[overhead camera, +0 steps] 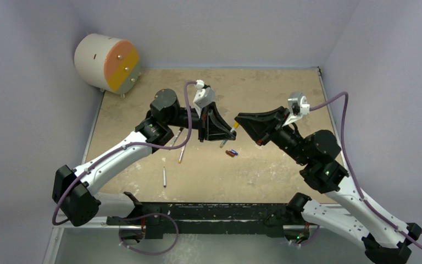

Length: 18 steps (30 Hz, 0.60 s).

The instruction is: Insert the pens into the pen caps

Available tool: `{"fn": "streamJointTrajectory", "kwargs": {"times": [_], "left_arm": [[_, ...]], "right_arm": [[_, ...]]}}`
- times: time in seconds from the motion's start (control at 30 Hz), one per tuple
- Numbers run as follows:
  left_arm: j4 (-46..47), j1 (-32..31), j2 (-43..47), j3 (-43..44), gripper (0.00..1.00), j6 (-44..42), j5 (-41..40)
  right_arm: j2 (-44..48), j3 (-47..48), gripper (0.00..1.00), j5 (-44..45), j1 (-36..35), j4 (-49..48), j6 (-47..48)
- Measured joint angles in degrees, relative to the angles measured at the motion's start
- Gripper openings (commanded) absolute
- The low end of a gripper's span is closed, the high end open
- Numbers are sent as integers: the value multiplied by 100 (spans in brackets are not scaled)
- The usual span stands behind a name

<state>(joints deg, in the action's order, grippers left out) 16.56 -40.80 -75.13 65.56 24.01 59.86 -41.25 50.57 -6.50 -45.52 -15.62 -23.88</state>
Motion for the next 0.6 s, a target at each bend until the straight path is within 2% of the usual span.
{"fn": "streamJointTrajectory", "kwargs": {"times": [0.07,0.1,0.23,0.37,0.47,0.6], "left_arm": [[153,-48,103,-299,0,44,-284],[76,-57,168,-444,0,2,-562],[-588,0,251,-590,0,-286,-1805],[-911,138,105,-826,0,-365,-3176],[-1231,181,-487,-811,0,-365,-4328],[-2105,181,-1532,-717,0,-304,-5945]], "right_arm": [[66,98,45,262,-44,404,59],[70,120,49,439,-63,595,105],[293,293,49,1506,-66,1329,297],[876,376,48,2734,-63,1652,396],[1239,376,48,3394,-59,1703,413],[1106,328,48,3722,-55,1912,348]]}}
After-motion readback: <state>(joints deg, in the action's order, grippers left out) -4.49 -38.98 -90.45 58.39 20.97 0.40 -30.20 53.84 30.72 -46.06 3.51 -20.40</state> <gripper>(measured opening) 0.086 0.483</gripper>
